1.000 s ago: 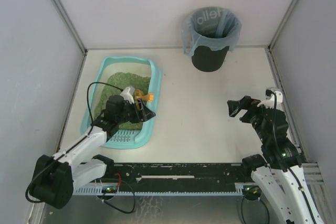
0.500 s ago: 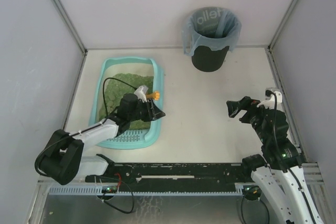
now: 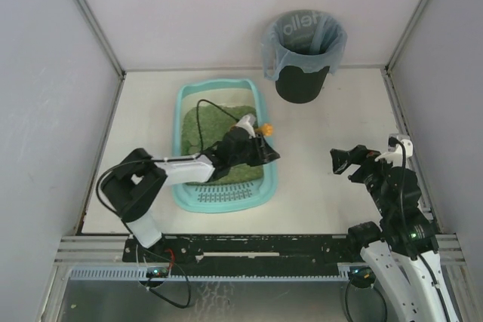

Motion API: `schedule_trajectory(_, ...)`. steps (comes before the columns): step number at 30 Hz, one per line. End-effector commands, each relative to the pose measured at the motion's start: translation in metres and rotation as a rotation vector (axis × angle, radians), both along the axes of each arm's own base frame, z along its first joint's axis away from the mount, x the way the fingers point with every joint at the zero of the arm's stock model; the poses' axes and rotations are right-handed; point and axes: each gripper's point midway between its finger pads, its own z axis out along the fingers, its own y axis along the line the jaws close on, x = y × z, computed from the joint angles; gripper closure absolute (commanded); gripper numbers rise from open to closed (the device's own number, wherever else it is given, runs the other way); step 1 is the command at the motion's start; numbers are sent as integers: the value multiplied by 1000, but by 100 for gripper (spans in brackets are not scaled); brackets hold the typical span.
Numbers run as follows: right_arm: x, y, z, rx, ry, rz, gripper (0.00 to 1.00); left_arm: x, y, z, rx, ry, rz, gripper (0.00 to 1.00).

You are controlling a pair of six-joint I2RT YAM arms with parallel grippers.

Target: Clean the litter box

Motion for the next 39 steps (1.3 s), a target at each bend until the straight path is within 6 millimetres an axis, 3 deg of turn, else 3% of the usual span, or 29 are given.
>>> schedule_trajectory(1, -5, -9, 8, -6, -21, -40, 9, -57, -101, 68, -276, 25, -284, 69)
schedule_trajectory(4, -8, -13, 9, -13, -21, -53, 9, -67, -116, 62, -267, 42, -305, 69)
schedule_trajectory(8, -9, -15, 9, -21, -22, -62, 9, -67, -117, 66, -249, 19, -306, 60)
schedule_trajectory(15, -8, -14, 14, -19, -27, -58, 9, -51, -98, 83, -137, -106, -257, 30)
schedule_trajectory(20, -7, -14, 17, -19, -32, -58, 9, -45, -74, 99, -57, -196, -236, 17)
schedule_trajectory(30, 0, -16, 34, -7, -75, -80, 9, -55, -2, 120, 119, -382, -192, 14)
schedule_trajectory(33, 11, -12, 44, 10, -68, -83, 10, -53, 31, 135, 136, -441, -92, 16)
schedule_trajectory(39, 53, 0, 46, -8, 23, -63, 10, -34, 115, 180, 181, -520, 115, 16)
